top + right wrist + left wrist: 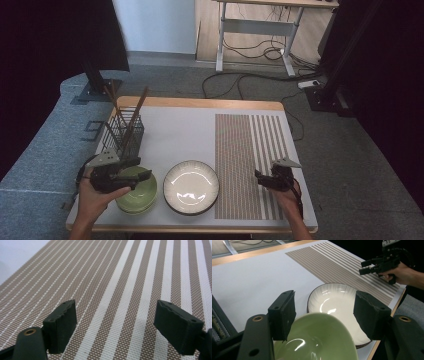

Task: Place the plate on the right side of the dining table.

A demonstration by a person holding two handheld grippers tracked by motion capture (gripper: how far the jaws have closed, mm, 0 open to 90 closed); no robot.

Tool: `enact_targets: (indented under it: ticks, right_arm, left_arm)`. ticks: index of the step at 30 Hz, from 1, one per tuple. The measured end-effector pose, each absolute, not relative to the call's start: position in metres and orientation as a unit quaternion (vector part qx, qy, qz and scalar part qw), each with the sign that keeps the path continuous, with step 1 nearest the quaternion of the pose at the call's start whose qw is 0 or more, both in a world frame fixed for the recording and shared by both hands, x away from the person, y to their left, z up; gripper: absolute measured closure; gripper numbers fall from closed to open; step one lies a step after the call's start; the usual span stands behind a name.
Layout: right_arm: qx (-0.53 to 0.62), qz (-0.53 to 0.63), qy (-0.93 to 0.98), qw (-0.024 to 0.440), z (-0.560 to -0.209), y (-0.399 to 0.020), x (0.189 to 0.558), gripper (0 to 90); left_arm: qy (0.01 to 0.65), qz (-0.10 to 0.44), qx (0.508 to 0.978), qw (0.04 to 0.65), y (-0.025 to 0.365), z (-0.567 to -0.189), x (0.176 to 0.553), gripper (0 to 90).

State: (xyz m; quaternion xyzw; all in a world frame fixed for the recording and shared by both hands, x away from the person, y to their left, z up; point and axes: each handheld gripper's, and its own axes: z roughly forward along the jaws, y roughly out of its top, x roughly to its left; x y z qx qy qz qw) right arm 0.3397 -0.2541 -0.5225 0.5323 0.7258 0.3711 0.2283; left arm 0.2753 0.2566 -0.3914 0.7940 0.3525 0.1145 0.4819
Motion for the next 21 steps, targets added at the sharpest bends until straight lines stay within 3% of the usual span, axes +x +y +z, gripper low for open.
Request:
enact_targets:
  ticks: [21]
  right_arm:
    - [0.531, 0.407, 0.71, 0.22, -0.511, -0.255, 0.334, 19.9]
  left_arm:
    - [0.347, 0.121, 0.792, 0.487, 0.249, -0.39, 0.255, 35.9]
